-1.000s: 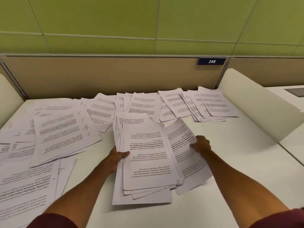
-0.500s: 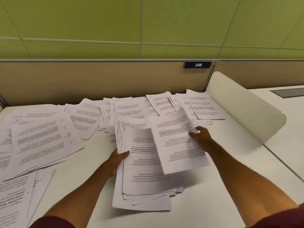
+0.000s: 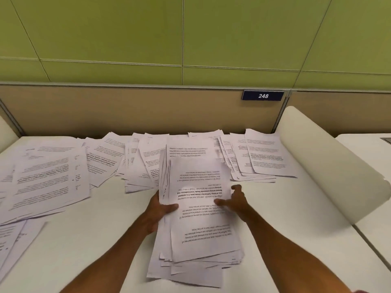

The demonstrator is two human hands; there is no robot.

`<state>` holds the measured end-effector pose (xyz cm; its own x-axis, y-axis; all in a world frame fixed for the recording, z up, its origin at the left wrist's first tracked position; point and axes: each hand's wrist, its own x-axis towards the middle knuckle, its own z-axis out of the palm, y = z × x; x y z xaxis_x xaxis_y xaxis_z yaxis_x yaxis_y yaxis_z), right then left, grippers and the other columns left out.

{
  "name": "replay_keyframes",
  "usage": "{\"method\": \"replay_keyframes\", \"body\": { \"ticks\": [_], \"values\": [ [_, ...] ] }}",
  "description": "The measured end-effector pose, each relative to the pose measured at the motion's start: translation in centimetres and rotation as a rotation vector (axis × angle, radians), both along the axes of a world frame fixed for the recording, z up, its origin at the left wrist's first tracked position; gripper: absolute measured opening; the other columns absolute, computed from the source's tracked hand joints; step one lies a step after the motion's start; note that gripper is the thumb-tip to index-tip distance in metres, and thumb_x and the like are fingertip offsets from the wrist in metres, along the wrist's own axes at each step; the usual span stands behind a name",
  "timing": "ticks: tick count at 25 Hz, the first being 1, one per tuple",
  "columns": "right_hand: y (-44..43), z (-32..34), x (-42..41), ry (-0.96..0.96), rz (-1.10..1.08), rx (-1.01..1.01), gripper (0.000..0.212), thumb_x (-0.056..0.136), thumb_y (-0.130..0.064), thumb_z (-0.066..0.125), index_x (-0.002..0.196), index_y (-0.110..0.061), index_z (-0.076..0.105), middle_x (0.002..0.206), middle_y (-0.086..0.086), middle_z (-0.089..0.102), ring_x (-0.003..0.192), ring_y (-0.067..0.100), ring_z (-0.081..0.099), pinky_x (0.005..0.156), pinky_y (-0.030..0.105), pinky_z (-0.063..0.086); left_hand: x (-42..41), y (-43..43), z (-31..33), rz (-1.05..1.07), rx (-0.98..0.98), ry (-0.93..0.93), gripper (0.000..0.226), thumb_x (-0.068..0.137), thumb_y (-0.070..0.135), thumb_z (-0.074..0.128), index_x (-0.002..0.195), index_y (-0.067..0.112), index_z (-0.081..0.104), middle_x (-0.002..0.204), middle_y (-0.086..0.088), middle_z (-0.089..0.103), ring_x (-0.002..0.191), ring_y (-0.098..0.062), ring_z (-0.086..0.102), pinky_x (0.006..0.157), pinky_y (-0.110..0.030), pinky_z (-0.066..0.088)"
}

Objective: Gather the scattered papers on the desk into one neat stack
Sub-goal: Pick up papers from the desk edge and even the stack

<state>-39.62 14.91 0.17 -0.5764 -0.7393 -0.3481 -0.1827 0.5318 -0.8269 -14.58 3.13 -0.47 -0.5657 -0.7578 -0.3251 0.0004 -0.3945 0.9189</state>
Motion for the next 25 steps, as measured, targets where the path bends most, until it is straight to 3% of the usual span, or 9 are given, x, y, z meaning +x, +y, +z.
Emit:
{"method": "replay_keyframes", "body": {
  "ticks": [2, 5, 7, 10, 12, 16, 21, 25],
  "values": [
    [0.0, 1.8, -2.2, -0.336, 0.094, -0.215, 0.086, 0.069, -0.021, 0.088, 0.138, -0.003, 0.039, 0.128, 0.013, 0.062, 0.111, 0.029, 0.065, 0.095, 0.046, 0.054, -1.9, -0.4, 1.8, 0.02, -0.068, 0.08, 0.061, 0.074, -0.014, 0.069, 0.13, 0.001, 0.052, 0.125, -0.022, 0.063, 0.109, -0.039, 0.064, 0.09, -0.056, 0.052],
    [-1.2, 5.7, -4.9, -0.272, 0.199, -0.437, 0.056, 0.072, -0.021, 0.085, 0.122, -0.012, 0.063, 0.117, 0.009, 0.072, 0.101, 0.028, 0.072, 0.082, 0.043, 0.06, -4.9, -1.4, 5.5, 0.101, -0.19, 0.118, 0.052, 0.078, -0.008, 0.069, 0.127, 0.003, 0.055, 0.123, -0.017, 0.066, 0.109, -0.034, 0.065, 0.09, -0.05, 0.054],
    [-2.3, 8.3, -6.2, -0.208, 0.127, -0.592, 0.039, 0.074, -0.014, 0.082, 0.112, -0.013, 0.07, 0.108, 0.003, 0.076, 0.094, 0.025, 0.074, 0.072, 0.034, 0.061, -6.7, -2.2, 7.7, 0.122, -0.259, 0.153, 0.049, 0.08, -0.004, 0.069, 0.126, 0.006, 0.055, 0.122, -0.011, 0.067, 0.11, -0.029, 0.065, 0.091, -0.046, 0.055],
    [-3.4, 10.3, -7.4, -0.145, 0.054, -0.725, 0.028, 0.077, -0.01, 0.08, 0.103, -0.015, 0.073, 0.099, 0.0, 0.078, 0.088, 0.02, 0.075, 0.071, 0.031, 0.06, -8.7, -3.5, 10.1, 0.14, -0.364, 0.192, 0.043, 0.077, -0.003, 0.072, 0.115, 0.014, 0.062, 0.112, 0.0, 0.071, 0.101, -0.016, 0.069, 0.089, -0.037, 0.057],
    [-3.7, 10.4, -7.8, -0.114, 0.047, -0.734, 0.032, 0.076, -0.014, 0.082, 0.106, -0.015, 0.071, 0.101, 0.002, 0.077, 0.09, 0.02, 0.075, 0.075, 0.036, 0.062, -9.4, -4.1, 10.9, 0.137, -0.391, 0.193, 0.044, 0.071, 0.005, 0.08, 0.11, 0.019, 0.066, 0.107, 0.002, 0.074, 0.097, -0.014, 0.071, 0.085, -0.037, 0.059],
    [-3.7, 9.3, -7.2, -0.02, 0.078, -0.694, 0.06, 0.07, -0.029, 0.086, 0.121, -0.017, 0.056, 0.109, 0.001, 0.072, 0.093, 0.019, 0.074, 0.073, 0.034, 0.063, -10.0, -5.3, 10.8, 0.227, -0.418, 0.171, 0.069, 0.057, 0.023, 0.09, 0.118, 0.026, 0.058, 0.109, 0.005, 0.072, 0.096, -0.011, 0.071, 0.078, -0.031, 0.06],
    [-4.3, 8.4, -6.9, -0.125, 0.049, -0.702, 0.036, 0.076, -0.023, 0.081, 0.109, -0.02, 0.065, 0.1, 0.001, 0.076, 0.086, 0.023, 0.075, 0.072, 0.041, 0.063, -10.5, -6.0, 7.8, 0.24, -0.435, 0.12, 0.082, 0.052, 0.03, 0.092, 0.122, 0.037, 0.051, 0.117, 0.013, 0.064, 0.105, -0.009, 0.062, 0.083, -0.027, 0.055],
    [-3.8, 7.6, -7.8, -0.135, 0.104, -0.635, 0.046, 0.07, -0.022, 0.083, 0.113, -0.017, 0.066, 0.106, 0.004, 0.075, 0.094, 0.025, 0.073, 0.076, 0.038, 0.062, -10.5, -7.2, 7.0, 0.078, -0.37, 0.15, 0.083, 0.031, 0.049, 0.095, 0.107, 0.031, 0.066, 0.107, 0.007, 0.073, 0.101, -0.012, 0.068, 0.088, -0.038, 0.056]
  ]
}}
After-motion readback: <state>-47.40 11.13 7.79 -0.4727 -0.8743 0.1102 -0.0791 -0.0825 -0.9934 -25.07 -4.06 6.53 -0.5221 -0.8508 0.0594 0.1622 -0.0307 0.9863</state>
